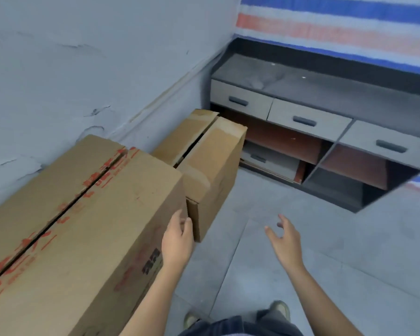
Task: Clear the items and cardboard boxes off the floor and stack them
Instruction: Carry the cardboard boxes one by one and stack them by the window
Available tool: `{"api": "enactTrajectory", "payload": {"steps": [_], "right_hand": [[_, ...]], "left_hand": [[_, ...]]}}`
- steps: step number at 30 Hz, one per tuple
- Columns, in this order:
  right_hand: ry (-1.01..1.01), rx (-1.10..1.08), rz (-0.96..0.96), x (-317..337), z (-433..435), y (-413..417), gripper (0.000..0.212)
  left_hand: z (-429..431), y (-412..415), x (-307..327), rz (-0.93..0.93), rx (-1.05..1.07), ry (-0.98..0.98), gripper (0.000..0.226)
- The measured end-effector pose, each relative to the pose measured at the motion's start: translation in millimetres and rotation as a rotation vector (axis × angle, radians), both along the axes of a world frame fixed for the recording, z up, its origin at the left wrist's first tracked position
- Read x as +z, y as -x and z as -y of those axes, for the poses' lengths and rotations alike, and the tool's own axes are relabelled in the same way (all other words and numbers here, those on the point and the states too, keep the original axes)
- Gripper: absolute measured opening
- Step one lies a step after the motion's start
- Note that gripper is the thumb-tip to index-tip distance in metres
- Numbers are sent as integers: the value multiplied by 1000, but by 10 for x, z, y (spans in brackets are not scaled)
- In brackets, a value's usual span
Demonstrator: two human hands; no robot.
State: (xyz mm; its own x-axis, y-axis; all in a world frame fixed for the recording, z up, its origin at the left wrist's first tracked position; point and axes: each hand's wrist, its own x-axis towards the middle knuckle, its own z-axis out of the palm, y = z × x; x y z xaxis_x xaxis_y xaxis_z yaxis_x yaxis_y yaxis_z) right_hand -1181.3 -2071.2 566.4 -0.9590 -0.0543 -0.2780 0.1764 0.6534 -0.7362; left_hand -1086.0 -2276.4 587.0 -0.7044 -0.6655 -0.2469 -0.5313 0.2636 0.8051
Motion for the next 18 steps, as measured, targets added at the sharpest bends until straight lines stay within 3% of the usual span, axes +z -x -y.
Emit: {"api": "enactTrajectory", "payload": {"steps": [6,12,18], "right_hand": [[9,-153,60,-124,-999,92,50],[34,-415,10,-117,-2438,337,43],[17,-776,-54,-31,-3921,82,42]], "left_hand": [[-874,590,-175,189,-221,-158,35],[-2299,1349,-197,158,-448,-175,33],[-3972,1826,-259,161,-806,-129,28]]}}
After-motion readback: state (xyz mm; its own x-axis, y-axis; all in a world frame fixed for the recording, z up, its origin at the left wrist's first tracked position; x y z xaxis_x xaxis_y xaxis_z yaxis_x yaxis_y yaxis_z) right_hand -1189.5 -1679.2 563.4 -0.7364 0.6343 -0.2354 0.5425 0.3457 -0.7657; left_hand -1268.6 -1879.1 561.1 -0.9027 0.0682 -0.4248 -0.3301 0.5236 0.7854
